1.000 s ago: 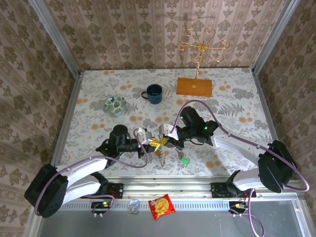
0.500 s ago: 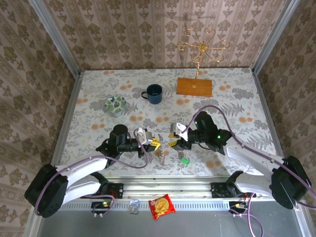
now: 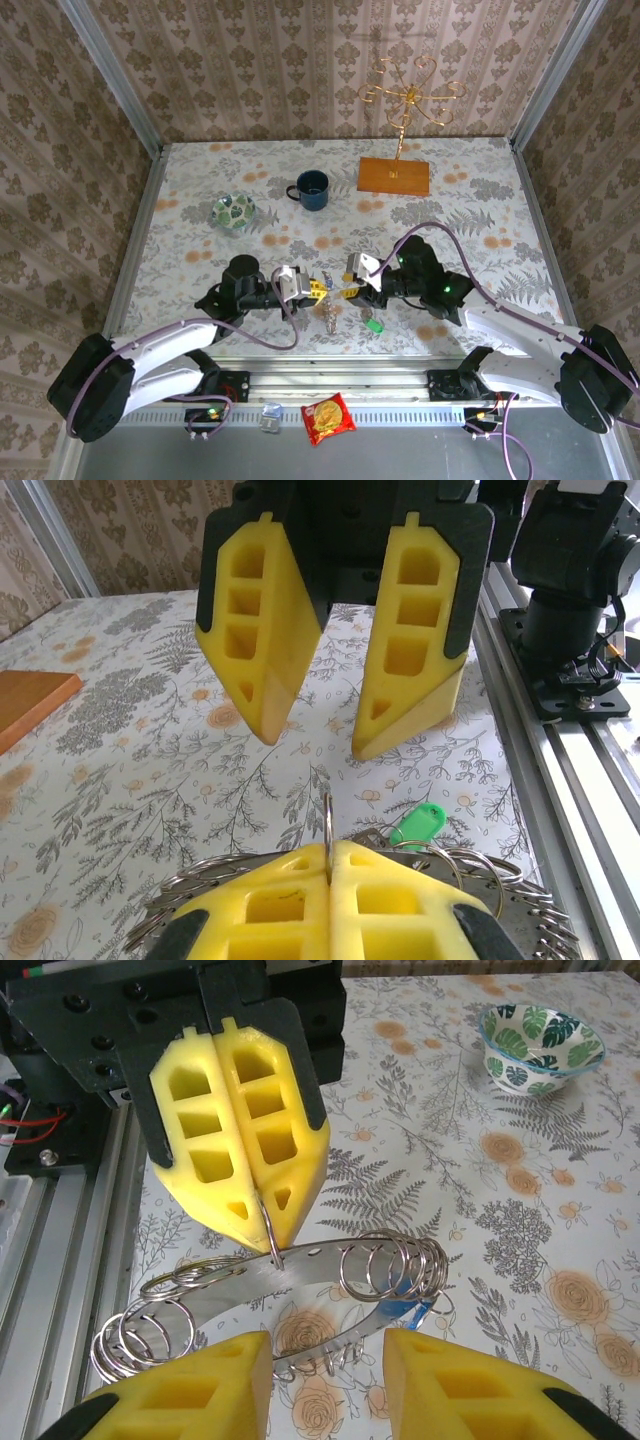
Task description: Put the keys on the keyring
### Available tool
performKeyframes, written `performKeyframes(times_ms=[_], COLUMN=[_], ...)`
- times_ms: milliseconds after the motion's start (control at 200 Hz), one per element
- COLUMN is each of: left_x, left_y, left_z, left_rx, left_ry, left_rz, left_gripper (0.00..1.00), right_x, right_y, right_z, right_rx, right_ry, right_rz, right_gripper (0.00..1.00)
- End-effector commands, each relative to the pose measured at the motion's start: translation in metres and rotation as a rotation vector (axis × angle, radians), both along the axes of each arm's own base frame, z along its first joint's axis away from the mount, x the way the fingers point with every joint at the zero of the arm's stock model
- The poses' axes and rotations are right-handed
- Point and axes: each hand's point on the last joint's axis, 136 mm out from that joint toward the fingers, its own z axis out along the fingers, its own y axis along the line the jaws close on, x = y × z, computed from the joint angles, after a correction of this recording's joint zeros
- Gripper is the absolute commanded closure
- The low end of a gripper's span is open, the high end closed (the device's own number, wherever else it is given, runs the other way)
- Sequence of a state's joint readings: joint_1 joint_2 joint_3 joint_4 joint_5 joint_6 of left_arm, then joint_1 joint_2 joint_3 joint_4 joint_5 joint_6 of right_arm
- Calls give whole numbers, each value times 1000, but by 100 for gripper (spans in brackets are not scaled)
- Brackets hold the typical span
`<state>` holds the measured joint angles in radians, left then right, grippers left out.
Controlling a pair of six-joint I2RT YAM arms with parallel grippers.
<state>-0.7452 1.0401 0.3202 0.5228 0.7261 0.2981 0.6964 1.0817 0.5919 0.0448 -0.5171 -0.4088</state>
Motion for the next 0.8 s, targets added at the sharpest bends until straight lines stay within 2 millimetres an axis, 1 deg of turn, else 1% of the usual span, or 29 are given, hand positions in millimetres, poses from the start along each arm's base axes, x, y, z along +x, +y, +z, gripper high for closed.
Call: performKeyframes(times_ms=[0,135,300,365,450,675,795], left_x=[-4,-7,-11,-12,-13,-14,-14], left_y=[-1,-1,0,1,1,0,0], left_z=[9,9,9,9,10,11,10], left_rx=[-23,-22,-32,-38,-39,-31,-25], left_ry=[-105,-162,-230,-248,-276,-307,-292], left_rz=[-20,-25,-30,-31,-34,-32,-32], left_gripper=[100,100,100,100,100,100,100], right_x=[-2,1,-10,-17,-20,-18,-11], right_y=[-2,-5,-1,3,5,9,3], right_z=[-7,-5,-5,-7,-10,-10,-13], right_rx=[-46,-33,-21,-28,-30,-31,-44], right_ry=[-35,-44,-37,-66,-120,-170,-119], right_rz=[-4,-48,-3,44,71,79,0], right_gripper=[66,66,66,66,68,70,70])
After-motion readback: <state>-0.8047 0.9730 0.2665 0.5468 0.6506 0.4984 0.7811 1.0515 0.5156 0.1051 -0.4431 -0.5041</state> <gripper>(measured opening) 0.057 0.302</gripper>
